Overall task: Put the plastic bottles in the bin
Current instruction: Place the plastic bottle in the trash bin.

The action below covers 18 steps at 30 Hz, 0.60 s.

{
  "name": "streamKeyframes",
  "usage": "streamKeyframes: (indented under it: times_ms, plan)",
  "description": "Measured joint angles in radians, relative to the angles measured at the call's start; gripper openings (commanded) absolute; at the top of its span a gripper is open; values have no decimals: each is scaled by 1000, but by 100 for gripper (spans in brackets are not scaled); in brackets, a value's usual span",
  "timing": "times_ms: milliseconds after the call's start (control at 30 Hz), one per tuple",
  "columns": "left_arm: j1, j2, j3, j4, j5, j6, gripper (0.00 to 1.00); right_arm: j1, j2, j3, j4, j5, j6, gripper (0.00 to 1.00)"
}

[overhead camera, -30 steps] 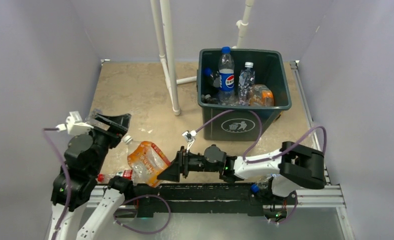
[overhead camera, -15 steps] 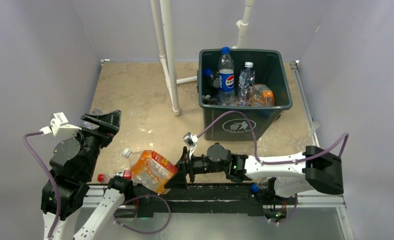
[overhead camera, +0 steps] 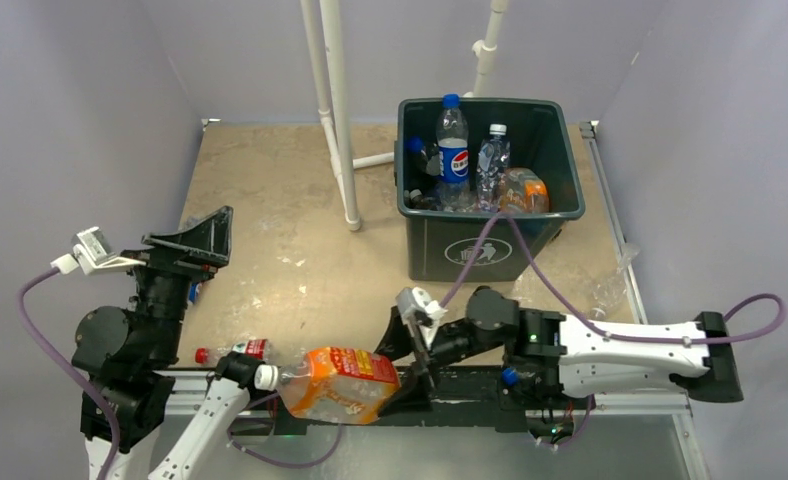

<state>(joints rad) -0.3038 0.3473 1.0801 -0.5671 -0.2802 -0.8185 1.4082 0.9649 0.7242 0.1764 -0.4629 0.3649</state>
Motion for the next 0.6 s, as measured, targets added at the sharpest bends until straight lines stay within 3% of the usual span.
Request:
streamKeyframes:
  times_ms: [200, 467, 600]
  plan:
    - [0, 16, 2, 220, 118, 84, 87, 0, -128, 103, -27, 54, -39, 0]
    - [0, 209, 113, 506, 405, 132, 87, 0, -219, 233, -24, 408, -41, 0]
    - [0, 299, 126, 682, 590, 115, 86, -1, -248, 250, -34, 515, -45, 0]
